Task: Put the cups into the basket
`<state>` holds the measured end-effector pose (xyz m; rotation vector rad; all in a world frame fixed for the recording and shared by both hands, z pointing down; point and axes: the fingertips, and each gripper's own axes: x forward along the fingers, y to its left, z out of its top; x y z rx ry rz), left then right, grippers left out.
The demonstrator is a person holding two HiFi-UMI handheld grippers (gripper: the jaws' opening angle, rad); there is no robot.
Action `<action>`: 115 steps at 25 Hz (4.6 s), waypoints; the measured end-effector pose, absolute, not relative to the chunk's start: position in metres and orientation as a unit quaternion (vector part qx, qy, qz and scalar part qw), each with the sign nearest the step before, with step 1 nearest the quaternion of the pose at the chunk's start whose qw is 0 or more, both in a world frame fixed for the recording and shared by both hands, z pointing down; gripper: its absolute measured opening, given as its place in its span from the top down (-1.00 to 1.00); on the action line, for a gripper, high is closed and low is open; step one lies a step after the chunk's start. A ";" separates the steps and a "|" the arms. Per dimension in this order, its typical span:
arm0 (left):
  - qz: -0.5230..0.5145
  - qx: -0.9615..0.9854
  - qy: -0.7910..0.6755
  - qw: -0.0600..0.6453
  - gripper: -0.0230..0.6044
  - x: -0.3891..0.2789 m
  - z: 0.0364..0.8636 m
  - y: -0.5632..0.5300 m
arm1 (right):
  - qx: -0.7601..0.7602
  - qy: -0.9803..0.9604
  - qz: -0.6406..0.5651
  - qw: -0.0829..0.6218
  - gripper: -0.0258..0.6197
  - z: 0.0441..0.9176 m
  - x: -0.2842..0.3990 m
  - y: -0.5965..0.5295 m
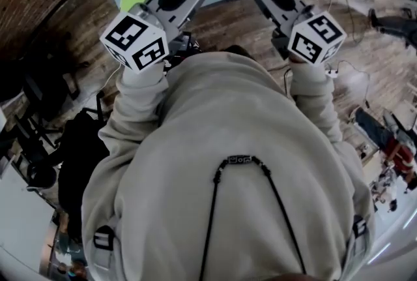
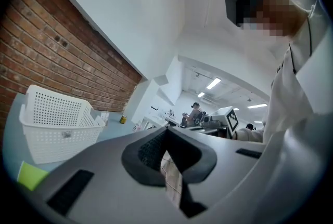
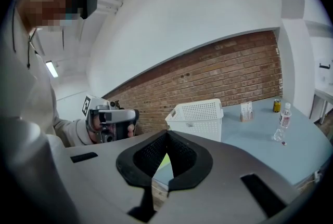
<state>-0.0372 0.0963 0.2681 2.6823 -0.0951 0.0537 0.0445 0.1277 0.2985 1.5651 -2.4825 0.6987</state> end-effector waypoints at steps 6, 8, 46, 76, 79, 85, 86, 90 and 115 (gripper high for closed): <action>0.015 0.968 -0.046 0.246 0.93 -0.025 0.274 0.080 | 0.505 -0.829 0.228 0.074 0.88 0.295 0.054 0.117; 0.026 0.969 -0.053 0.242 0.93 -0.018 0.270 0.074 | 0.493 -0.836 0.232 0.071 0.88 0.298 0.059 0.107; 0.060 0.944 -0.209 0.246 0.94 0.080 0.265 -0.071 | 0.325 -0.908 0.260 0.042 0.89 0.318 0.151 -0.071; 0.000 0.922 -0.185 0.341 0.94 0.018 0.295 -0.117 | 0.339 -0.900 0.257 0.095 0.88 0.322 0.107 -0.096; 0.001 0.920 -0.187 0.343 0.93 0.018 0.297 -0.114 | 0.341 -0.900 0.254 0.101 0.88 0.323 0.109 -0.092; -0.005 0.918 -0.185 0.352 0.93 0.017 0.298 -0.110 | 0.340 -0.898 0.256 0.112 0.88 0.330 0.105 -0.090; -0.006 0.917 -0.184 0.354 0.93 0.016 0.299 -0.109 | 0.340 -0.897 0.258 0.114 0.88 0.332 0.104 -0.089; -0.012 0.911 -0.185 0.369 0.94 0.011 0.306 -0.107 | 0.339 -0.895 0.263 0.127 0.88 0.343 0.100 -0.088; 0.005 0.883 -0.196 0.426 0.94 -0.021 0.359 -0.089 | 0.308 -0.868 0.332 0.202 0.25 0.437 0.073 -0.073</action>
